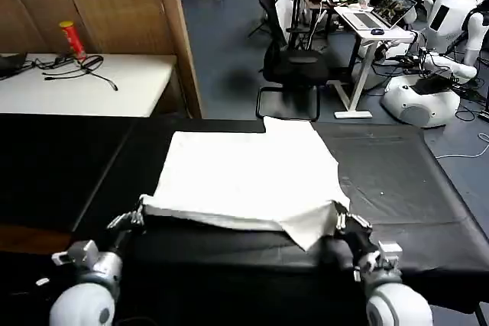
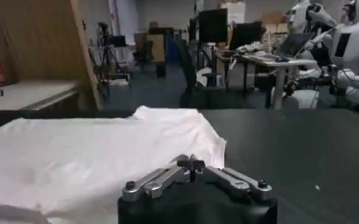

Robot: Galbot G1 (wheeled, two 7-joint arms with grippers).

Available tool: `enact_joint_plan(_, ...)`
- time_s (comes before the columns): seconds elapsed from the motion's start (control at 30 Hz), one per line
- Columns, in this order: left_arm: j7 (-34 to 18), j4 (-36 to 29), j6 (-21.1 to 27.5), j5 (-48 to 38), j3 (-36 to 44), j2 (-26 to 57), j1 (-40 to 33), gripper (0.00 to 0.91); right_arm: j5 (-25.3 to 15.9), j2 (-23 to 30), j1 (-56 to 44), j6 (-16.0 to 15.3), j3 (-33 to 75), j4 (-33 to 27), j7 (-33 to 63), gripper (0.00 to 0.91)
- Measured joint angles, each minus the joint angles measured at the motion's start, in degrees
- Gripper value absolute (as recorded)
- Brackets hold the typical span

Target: Fold and organize the clothes.

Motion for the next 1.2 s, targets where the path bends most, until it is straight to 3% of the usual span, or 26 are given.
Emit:
enact_joint_plan(0.37,0.2,5.4,0.3,5.0,2.9,1.3,-5.2,0.0,0.2,-0.3,6.4,0.3,-2.0,-8.0,-0.9,0.0)
enact_joint_plan(0.93,0.2,13.0,0.5,5.0,5.5,2.7,-12.1,0.0,0.6,0.2,12.3,1.1,-3.8,-15.2,-1.9,0.02)
enact_joint_plan(0.97,0.3,13.3,0.5,4.9,5.6,2.7,-12.4,0.624,0.8,0.1,12.3,0.6,-3.8,-15.2,-2.1,0.166)
enact_joint_plan(1.0,0.3,13.7,0.5,4.8,5.7,2.7,-12.8,0.878,1.2,-0.1,12.1,-0.2,-3.6,-15.0,-2.6,0.878)
enact_joint_plan(1.2,0.4,15.2,0.8,4.7,5.9,2.6,-14.1,0.878,4.3,-2.2,9.2,-4.8,-2.6,-10.9,-3.7,0.878)
